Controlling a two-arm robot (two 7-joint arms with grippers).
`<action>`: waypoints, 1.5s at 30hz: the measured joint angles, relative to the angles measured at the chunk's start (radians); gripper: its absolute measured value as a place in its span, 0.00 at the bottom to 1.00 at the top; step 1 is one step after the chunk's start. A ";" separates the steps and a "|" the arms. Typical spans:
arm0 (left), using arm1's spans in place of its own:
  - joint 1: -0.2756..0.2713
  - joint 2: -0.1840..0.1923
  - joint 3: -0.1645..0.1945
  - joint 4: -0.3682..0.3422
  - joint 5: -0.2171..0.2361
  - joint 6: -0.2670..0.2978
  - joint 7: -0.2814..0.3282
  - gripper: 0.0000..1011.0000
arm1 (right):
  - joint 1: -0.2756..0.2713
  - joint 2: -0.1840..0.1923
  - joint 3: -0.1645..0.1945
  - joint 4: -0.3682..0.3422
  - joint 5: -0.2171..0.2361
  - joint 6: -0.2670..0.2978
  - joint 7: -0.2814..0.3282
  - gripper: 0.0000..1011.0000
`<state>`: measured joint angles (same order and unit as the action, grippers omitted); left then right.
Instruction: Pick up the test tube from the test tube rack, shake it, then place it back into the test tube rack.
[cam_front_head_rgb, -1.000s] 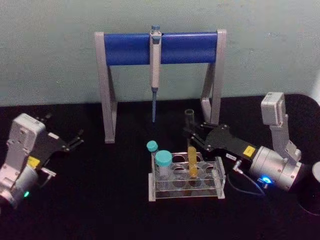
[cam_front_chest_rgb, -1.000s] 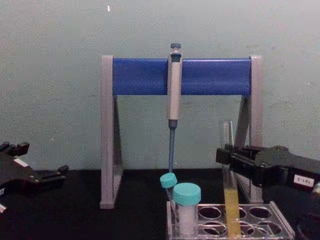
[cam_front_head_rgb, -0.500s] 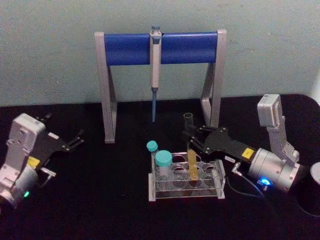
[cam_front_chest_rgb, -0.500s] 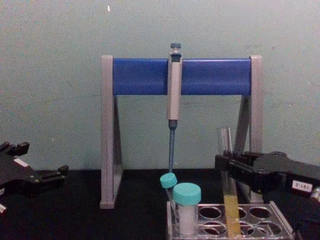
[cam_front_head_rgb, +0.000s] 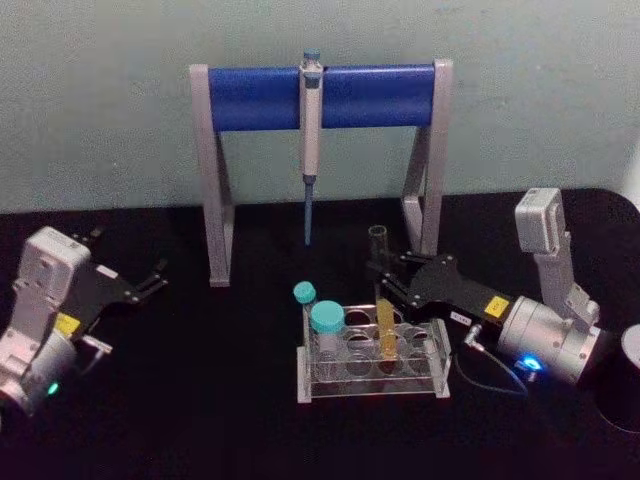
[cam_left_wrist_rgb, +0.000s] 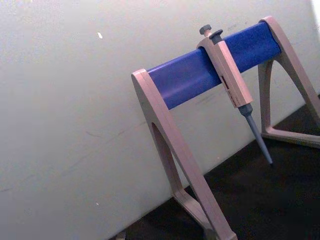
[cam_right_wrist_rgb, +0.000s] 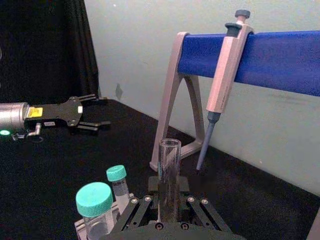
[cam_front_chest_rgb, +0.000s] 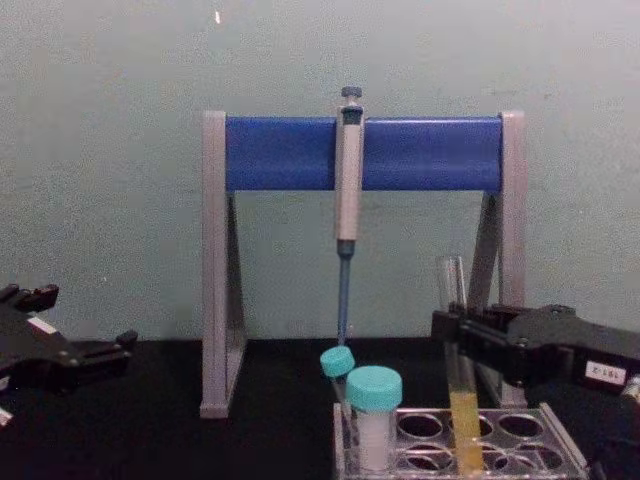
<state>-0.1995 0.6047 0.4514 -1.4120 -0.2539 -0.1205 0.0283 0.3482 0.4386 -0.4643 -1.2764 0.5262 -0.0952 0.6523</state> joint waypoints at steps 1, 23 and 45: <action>0.000 0.000 0.000 0.000 0.000 0.000 0.000 0.99 | 0.000 0.000 0.000 0.000 0.000 0.000 0.000 0.23; 0.000 0.000 0.000 0.000 0.000 0.000 0.000 0.99 | -0.001 0.001 0.000 0.000 -0.002 0.000 0.002 0.45; 0.000 0.000 0.000 0.000 0.000 0.000 0.000 0.99 | -0.001 0.000 0.000 0.000 -0.001 -0.002 0.003 0.99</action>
<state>-0.1996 0.6047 0.4514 -1.4120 -0.2539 -0.1205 0.0283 0.3476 0.4390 -0.4643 -1.2763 0.5257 -0.0972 0.6551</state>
